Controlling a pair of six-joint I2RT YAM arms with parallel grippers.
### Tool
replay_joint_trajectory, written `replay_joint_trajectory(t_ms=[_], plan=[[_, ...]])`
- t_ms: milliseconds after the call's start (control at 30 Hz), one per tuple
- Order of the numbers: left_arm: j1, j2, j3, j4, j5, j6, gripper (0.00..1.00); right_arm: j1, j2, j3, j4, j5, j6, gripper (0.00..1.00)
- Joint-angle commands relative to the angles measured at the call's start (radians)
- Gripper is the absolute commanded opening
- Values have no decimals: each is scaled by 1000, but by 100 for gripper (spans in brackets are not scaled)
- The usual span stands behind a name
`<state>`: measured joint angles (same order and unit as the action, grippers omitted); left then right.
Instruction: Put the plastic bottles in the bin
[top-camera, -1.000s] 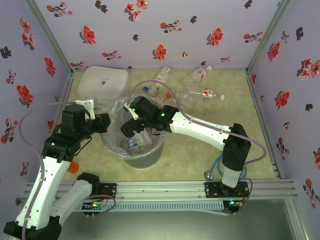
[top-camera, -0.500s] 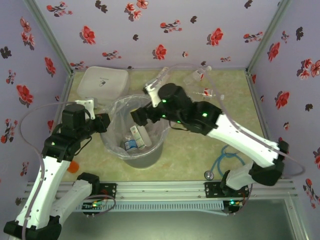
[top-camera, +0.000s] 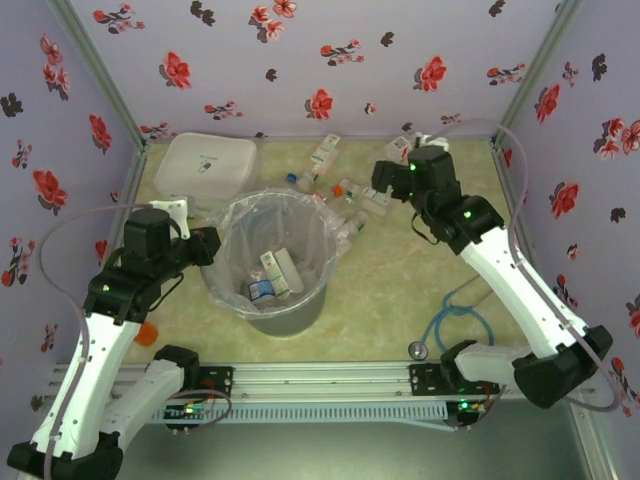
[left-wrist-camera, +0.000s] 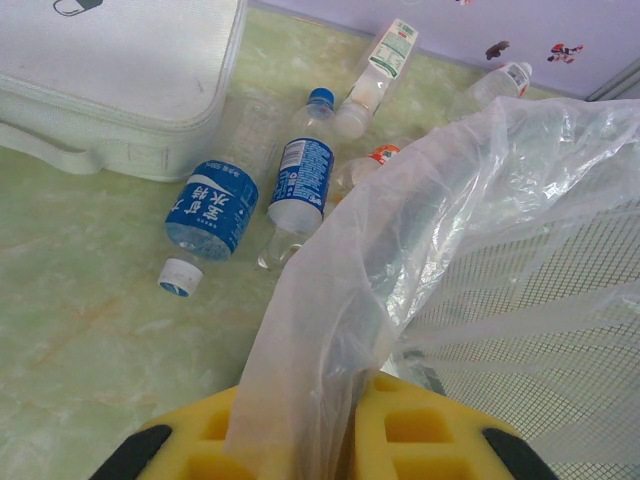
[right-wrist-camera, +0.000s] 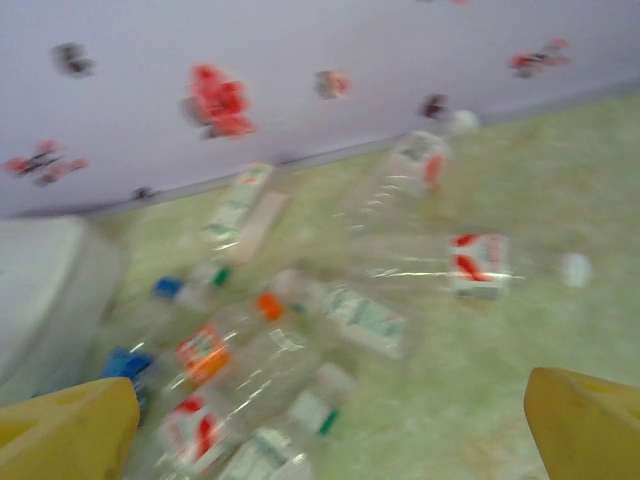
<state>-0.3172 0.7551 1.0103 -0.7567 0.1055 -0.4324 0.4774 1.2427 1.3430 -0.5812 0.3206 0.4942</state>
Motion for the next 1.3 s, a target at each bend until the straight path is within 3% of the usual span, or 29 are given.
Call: replay_joint_trajectory(t_ms=[0,267,633,967,1267], plan=[[-6,-16,-25,-45,-9,40,0,-148,50,-18,48,-65,144,100],[-7,-25,-7,-66,-6,46,0,-362,265,-80,162,-133,532,99],[-6,-42,0,-77,3,48,0,-415,626,60,264,-286,636,100],[-7,-60,-16,-92,-1,48,0,-422,798,158,275,-252,756,100],[-7,-57,-10,-96,-12,55,0,-438,918,208,306,-312,804,99]])
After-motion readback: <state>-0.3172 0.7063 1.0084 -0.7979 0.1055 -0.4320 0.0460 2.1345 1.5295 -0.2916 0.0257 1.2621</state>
